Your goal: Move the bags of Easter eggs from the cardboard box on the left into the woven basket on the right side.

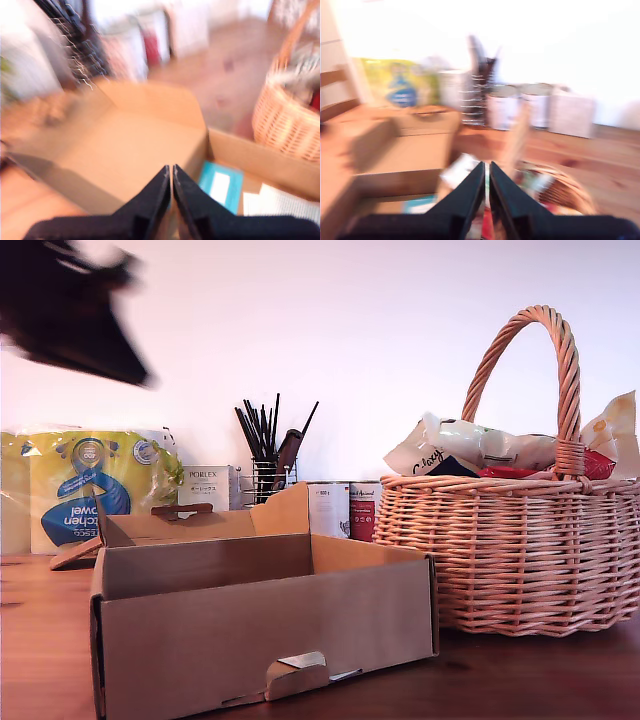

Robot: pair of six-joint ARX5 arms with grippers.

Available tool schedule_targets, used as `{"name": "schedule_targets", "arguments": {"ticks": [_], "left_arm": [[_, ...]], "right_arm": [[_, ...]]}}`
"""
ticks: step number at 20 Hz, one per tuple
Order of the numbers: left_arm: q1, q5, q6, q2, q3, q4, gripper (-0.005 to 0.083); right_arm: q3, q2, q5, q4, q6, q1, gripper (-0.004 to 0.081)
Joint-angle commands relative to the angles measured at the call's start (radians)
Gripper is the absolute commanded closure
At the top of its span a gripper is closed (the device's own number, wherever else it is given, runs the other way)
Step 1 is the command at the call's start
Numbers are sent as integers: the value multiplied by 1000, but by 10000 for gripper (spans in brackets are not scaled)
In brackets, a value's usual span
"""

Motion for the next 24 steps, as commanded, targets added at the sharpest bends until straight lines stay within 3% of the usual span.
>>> {"name": "schedule_targets", "arguments": {"ticks": [1, 6, 10, 24], "left_arm": [[14, 5, -2, -110, -52, -10, 797], [22, -1, -9, -401, -107, -140, 797], [22, -2, -10, -512, -107, -240, 797], [22, -2, -9, -520, -107, -440, 797]], "right_arm": [[-19, -27, 19, 11, 2, -2, 783], [-19, -80, 19, 19, -6, 0, 783], [-19, -79, 17, 2, 4, 0, 783], [-19, -76, 18, -318, 3, 0, 783]]}}
